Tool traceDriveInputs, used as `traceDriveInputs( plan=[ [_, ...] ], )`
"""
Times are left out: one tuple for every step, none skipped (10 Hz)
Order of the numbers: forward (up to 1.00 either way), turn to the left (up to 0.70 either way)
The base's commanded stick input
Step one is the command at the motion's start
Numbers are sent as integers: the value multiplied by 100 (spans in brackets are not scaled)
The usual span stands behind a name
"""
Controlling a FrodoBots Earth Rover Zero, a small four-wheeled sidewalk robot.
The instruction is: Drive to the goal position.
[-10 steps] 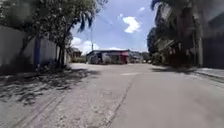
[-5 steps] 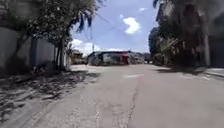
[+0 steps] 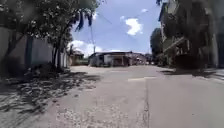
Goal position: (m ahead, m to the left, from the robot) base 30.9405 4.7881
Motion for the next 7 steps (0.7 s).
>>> traceDriveInputs(
  plan=[
    [100,-2],
    [100,-2],
    [100,-2],
    [100,-2],
    [100,-2],
    [100,-2],
    [100,-2]
  ],
)
